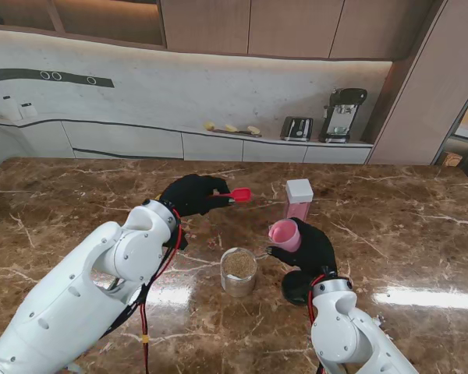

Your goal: Measure grain into the airtight container

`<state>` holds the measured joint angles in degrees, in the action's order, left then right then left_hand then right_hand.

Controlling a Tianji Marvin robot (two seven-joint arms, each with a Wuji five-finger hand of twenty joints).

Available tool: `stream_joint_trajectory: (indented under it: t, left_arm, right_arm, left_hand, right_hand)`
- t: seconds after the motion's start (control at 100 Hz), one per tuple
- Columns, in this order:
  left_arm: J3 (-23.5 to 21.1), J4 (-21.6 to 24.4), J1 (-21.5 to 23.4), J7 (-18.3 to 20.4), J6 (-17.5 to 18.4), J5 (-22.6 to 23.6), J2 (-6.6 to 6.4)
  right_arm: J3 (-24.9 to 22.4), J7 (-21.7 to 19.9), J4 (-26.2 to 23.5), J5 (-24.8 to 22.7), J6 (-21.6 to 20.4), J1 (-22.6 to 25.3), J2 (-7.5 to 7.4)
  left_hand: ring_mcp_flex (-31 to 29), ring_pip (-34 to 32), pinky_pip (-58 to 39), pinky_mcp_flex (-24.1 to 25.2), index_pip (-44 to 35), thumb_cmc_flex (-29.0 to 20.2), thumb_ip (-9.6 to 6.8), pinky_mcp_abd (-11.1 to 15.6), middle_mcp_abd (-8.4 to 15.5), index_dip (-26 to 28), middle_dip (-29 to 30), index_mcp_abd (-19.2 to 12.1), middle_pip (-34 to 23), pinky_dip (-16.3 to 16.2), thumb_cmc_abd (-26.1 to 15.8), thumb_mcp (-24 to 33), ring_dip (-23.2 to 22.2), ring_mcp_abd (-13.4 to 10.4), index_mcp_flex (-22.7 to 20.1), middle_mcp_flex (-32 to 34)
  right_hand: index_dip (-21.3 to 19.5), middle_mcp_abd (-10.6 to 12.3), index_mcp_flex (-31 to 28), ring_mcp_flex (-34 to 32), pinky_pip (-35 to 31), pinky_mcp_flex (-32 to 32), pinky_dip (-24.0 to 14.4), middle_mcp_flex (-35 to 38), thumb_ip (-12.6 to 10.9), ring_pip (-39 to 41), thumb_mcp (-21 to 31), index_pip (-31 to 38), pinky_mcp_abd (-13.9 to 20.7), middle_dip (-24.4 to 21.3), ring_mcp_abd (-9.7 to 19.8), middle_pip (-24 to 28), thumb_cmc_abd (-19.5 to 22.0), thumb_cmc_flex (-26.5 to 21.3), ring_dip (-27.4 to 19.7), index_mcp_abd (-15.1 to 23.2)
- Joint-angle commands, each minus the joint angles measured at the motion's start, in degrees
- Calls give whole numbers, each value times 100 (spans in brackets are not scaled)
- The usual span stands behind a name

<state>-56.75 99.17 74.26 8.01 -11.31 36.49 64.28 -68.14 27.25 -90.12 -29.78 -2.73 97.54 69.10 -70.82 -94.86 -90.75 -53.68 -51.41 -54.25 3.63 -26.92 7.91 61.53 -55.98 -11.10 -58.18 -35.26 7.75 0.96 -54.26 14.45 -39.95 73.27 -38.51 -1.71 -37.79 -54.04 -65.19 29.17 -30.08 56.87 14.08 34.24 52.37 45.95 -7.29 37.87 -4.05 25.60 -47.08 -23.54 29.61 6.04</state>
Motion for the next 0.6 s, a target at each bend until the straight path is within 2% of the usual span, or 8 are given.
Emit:
stream_joint_trajectory:
  t: [0.0,0.14,0.29,0.42,0.59]
  left_arm:
    - [-150,-63,-133,102,-141,58,-128]
    - [-428,-320,-353,544,-395,159,-219]
    - [-484,-841,-707,880,-528,306,-292]
    - [-327,-1415,-1112,1053,-684,342,-319]
    - [111,-2222,-1668,1240,-906,308,-336]
  right_arm:
    - [-22,-41,-22,6,0,65,2]
    - [-47,-20,-42,-8,6,81,4]
    - [-60,0,-35,-40,16,71,3]
    - [-84,26,-19,-48,33,48,8]
    - [-108,31,-14,-54,65,33,9]
  left_hand:
    - [-165,-621,-394,-48,-130,-133,-140,-221,54,71,27,-56,-207,-88,-237,-56,-63,114,85,442]
    - [-166,-619,-392,18,-68,-118,-141,-238,25,46,29,-62,-189,-106,-285,-68,-67,114,114,442]
    - [-165,-619,-414,13,-31,-126,-140,-255,14,26,25,-20,-179,-128,-299,-83,-71,120,106,442]
    - [-163,-619,-414,20,7,-134,-144,-269,6,-20,18,47,-172,-141,-319,-94,-80,151,75,443]
    - [-164,-616,-418,71,99,-105,-134,-284,-17,-124,12,69,-149,-164,-386,-124,-88,154,88,439]
  right_hand:
    - [-45,390,-268,-14,96,-16,129,132,35,-18,1001,454,111,-44,223,157,941,-492,14,692]
    - [-44,393,-264,-10,96,-12,129,132,34,-19,1003,452,109,-47,230,157,938,-494,14,692]
    - [-43,390,-268,-13,98,-15,129,129,33,-18,1002,452,104,-52,222,155,936,-493,14,695]
    - [-43,381,-272,-7,98,-14,128,126,34,-22,1004,452,107,-58,214,154,932,-487,13,697]
    - [-43,387,-270,-8,99,-17,128,126,33,-21,1005,451,105,-61,218,154,932,-485,14,691]
